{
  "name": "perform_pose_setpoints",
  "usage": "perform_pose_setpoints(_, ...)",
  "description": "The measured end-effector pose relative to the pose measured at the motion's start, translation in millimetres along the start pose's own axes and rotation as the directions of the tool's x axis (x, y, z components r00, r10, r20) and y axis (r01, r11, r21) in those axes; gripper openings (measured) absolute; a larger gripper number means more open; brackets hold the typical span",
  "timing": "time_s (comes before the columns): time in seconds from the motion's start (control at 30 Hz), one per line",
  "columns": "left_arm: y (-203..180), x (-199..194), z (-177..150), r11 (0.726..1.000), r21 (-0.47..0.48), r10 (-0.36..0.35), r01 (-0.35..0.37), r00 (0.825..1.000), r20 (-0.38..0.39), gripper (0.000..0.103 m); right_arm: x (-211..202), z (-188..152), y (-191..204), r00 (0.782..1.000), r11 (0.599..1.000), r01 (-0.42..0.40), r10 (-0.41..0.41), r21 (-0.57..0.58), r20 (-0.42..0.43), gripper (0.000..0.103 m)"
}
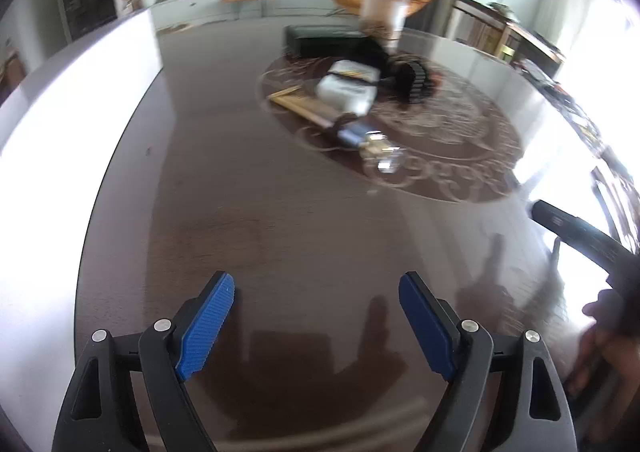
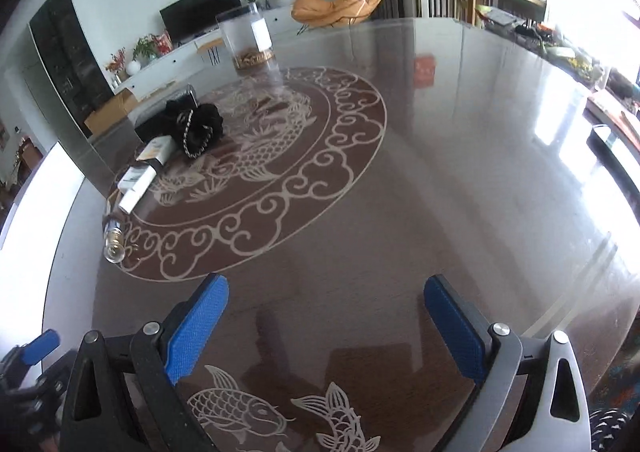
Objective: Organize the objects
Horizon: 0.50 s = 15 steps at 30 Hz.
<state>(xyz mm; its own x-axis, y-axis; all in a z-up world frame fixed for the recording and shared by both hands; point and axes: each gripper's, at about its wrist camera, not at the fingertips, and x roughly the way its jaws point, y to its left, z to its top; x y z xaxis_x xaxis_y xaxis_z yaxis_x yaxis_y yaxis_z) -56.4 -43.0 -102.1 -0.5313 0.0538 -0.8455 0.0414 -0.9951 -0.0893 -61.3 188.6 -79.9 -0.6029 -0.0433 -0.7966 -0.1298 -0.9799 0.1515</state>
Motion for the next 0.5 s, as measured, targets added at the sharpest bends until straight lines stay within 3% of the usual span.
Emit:
perform_pose_setpoints(0.07,10.0,2.2,1.7,0.999,-0.013,0.042,-0.042,0.998,0.038,0.084,1.8,-1.7,0.2,1.0,1.0,0.009,-0.009,-0.018,-0.004,0.099)
perform_pose_setpoints(0.27,13.5,10.4,10.3,0.993,-0.007,0.117,-0.117,0.993,0.034,0.089,7.5,-1.1,10.5,1.0,0.999,0.011,-0.012,-0.045,-0.015,0.099)
perform_pose_setpoints(0.37,12.3,8.6,8.5,0.992,-0.019,0.123,-0.122,0.992,0.039,0.103,10.3,-0.4,11.4,1.0,0.999,0.008,-0.008,-0.045,-0.014,0.1)
perform_pose_setpoints(0.5,10.6,12.6,14.7,0.993,-0.017,0.121,-0.12,0.992,0.036,0.103,10.5,-0.7,11.3,1.0,0.999,-0.006,0.005,-0.045,-0.014,0.103)
